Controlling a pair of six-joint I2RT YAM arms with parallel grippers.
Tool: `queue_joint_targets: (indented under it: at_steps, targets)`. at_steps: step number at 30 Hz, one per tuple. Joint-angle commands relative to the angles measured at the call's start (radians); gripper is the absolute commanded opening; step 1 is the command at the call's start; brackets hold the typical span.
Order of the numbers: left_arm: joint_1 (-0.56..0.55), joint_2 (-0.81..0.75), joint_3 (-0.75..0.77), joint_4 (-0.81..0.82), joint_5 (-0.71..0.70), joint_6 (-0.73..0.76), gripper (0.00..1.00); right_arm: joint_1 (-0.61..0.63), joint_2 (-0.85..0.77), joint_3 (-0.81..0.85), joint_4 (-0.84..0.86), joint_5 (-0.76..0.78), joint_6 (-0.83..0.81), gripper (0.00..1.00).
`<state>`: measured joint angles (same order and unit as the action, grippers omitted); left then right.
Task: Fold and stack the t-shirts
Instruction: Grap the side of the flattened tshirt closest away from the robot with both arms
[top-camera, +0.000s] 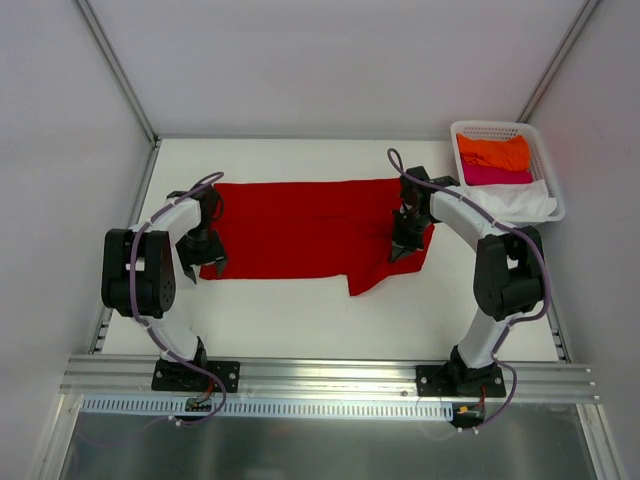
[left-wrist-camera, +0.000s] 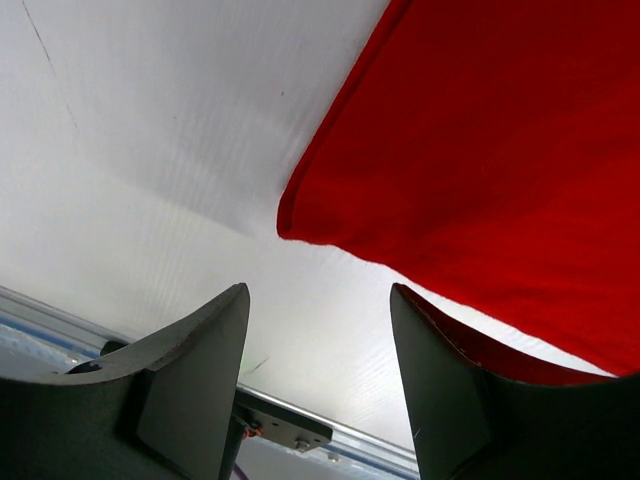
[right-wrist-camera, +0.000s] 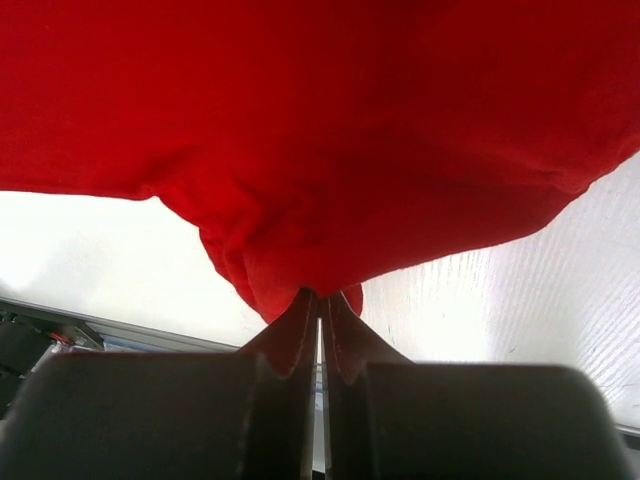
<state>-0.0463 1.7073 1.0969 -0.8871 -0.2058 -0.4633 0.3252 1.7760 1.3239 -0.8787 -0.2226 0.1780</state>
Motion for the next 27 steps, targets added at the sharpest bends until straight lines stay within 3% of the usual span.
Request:
queue_joint_targets:
  at_steps: [1, 16, 18, 20, 24, 27]
  targets:
    - [-0.009, -0.005, -0.019, 0.037, -0.029, 0.012, 0.59, -0.002, -0.016, -0.011, -0.029, -0.014, -0.006, 0.00]
    - [-0.001, 0.054, -0.048, 0.154, -0.032, 0.040, 0.56, -0.003, -0.050, -0.052, -0.026, -0.008, -0.008, 0.00]
    - [-0.001, 0.051, -0.061, 0.160, -0.043, 0.040, 0.43, -0.003, -0.052, -0.054, -0.026, -0.006, -0.009, 0.00]
    - [-0.001, 0.043, -0.071, 0.165, -0.047, 0.043, 0.18, -0.003, -0.053, -0.057, -0.025, -0.006, -0.008, 0.01]
    - [-0.001, 0.034, -0.078, 0.165, -0.063, 0.051, 0.00, -0.003, -0.053, -0.058, -0.026, -0.008, -0.009, 0.01]
    - [-0.001, 0.022, -0.080, 0.163, -0.064, 0.052, 0.00, -0.005, -0.055, -0.058, -0.026, -0.003, -0.006, 0.00]
